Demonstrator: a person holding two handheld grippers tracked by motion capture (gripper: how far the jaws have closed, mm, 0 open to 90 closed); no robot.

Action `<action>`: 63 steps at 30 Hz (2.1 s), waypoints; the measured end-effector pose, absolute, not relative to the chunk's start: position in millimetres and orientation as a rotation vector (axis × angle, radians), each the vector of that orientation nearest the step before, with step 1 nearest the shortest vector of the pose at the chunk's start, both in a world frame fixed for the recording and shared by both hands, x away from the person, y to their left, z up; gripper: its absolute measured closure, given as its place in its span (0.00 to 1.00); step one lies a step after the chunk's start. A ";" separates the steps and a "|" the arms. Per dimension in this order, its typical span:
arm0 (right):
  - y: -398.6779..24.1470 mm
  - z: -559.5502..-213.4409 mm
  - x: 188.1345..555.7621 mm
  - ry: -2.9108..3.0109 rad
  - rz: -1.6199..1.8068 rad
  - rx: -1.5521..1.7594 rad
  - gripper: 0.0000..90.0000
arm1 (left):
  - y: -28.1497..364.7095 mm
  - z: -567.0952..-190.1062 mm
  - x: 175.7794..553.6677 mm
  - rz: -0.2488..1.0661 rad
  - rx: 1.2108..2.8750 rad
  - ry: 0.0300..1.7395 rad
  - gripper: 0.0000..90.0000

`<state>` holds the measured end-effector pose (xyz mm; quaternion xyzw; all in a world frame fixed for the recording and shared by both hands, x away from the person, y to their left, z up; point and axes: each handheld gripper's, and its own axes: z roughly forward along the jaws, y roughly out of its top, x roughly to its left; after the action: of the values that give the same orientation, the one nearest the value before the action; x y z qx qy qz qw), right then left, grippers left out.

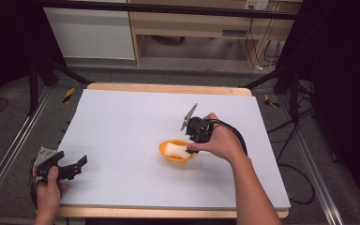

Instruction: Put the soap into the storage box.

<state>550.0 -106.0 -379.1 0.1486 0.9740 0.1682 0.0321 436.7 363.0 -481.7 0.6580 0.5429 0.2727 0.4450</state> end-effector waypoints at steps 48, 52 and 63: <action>-252.4 -426.8 507.0 2.552 1.043 0.924 0.06 | 362.2 -481.7 436.4 0.685 1.632 1.343 0.01; -265.6 -434.5 499.9 2.531 1.105 0.945 0.06 | 362.1 -481.7 436.4 0.685 1.632 1.343 0.01; -292.0 -449.5 483.8 2.446 1.206 1.004 0.05 | 362.2 -481.7 436.3 0.686 1.632 1.342 0.01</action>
<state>483.8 -292.0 -449.5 0.3430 0.8359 0.4121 0.1175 436.3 362.2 -481.7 0.6583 0.5413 0.2768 0.4439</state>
